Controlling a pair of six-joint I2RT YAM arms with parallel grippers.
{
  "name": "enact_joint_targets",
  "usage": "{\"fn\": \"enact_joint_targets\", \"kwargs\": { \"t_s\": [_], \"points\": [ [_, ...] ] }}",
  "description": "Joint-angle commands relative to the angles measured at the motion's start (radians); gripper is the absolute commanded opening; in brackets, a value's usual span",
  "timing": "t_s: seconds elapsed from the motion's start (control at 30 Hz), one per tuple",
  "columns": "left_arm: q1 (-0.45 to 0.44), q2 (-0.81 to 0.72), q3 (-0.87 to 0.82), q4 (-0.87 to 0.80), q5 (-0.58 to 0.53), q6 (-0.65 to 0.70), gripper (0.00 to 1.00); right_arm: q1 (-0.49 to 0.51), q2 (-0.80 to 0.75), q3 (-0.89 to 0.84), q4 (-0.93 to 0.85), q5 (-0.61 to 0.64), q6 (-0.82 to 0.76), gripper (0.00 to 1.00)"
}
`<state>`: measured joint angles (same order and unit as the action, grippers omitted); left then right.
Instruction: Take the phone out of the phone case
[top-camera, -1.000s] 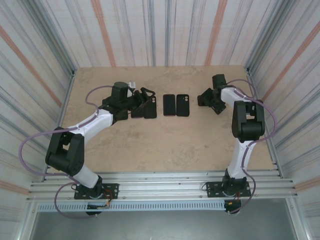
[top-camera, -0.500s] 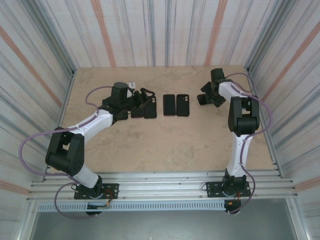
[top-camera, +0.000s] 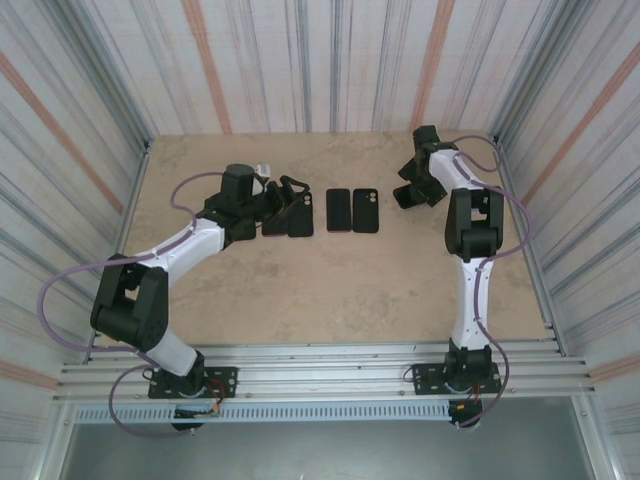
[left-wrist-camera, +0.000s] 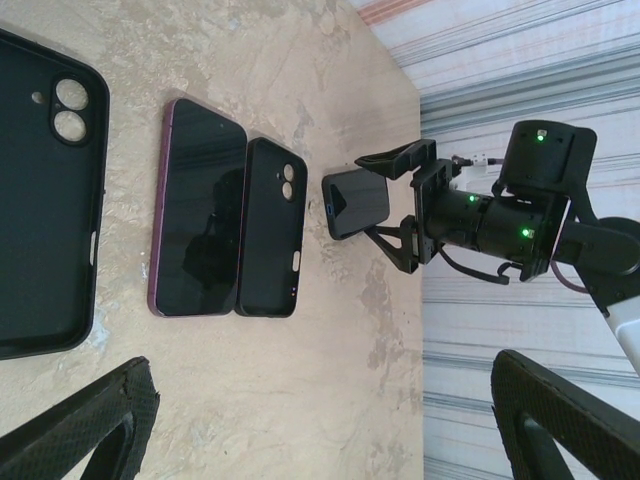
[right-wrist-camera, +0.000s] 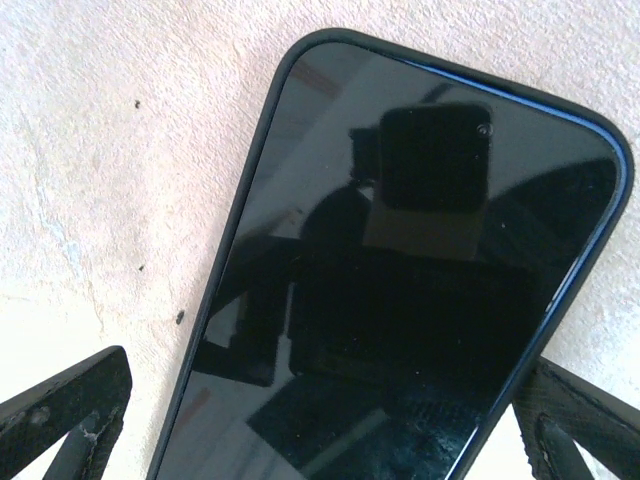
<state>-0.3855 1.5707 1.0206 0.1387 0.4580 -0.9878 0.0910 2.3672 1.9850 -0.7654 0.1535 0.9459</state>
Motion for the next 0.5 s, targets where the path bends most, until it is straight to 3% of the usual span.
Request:
{"fn": "enact_joint_targets", "kwargs": {
  "t_s": [0.0, 0.47],
  "points": [
    [0.010, -0.003, 0.012, 0.012, 0.028, 0.014, 0.90, 0.012, 0.058, 0.051, -0.126, 0.009, 0.076, 0.99],
    [0.020, 0.002, 0.004, 0.027, 0.043, 0.020, 0.90, 0.030, 0.184, 0.236, -0.326, 0.056, 0.157, 0.99]
  ]
}}
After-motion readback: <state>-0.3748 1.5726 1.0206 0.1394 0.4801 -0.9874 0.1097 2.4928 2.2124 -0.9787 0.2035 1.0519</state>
